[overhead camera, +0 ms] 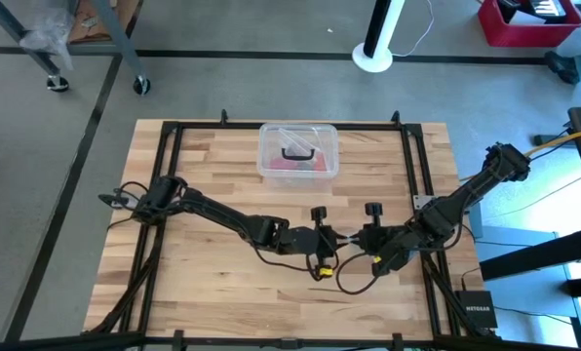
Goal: Roll bandage
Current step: Close the transparent zip bag
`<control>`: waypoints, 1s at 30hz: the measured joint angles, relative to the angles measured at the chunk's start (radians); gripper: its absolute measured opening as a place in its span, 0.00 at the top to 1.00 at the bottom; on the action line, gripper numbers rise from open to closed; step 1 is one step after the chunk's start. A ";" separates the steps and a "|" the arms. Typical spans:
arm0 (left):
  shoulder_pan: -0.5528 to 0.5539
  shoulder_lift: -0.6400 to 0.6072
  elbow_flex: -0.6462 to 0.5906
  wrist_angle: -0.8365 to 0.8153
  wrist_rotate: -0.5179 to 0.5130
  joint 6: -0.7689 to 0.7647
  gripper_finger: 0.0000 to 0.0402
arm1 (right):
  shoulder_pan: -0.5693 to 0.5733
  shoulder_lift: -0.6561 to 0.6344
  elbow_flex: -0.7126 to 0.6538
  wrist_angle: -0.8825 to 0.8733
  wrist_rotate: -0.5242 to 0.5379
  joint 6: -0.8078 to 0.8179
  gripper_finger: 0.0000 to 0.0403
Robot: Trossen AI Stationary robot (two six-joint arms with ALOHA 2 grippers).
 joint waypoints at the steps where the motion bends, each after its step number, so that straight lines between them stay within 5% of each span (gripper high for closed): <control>1: 0.003 0.002 0.000 0.004 0.011 -0.003 0.89 | 0.000 0.000 0.000 0.000 0.000 0.000 0.91; 6: 0.007 0.005 0.000 0.018 0.008 0.010 0.99 | 0.000 0.000 0.000 0.003 0.005 0.000 0.91; 12: -0.020 0.005 0.000 0.029 -0.194 0.042 1.00 | -0.002 0.000 0.027 -0.029 0.016 0.017 0.91; 22: -0.069 -0.076 0.003 -0.094 -0.384 0.104 1.00 | 0.000 0.000 0.184 -0.270 -0.030 0.126 0.91; 30: -0.091 -0.127 0.003 -0.209 -0.406 0.089 1.00 | 0.000 -0.003 0.278 -0.479 -0.154 0.188 0.91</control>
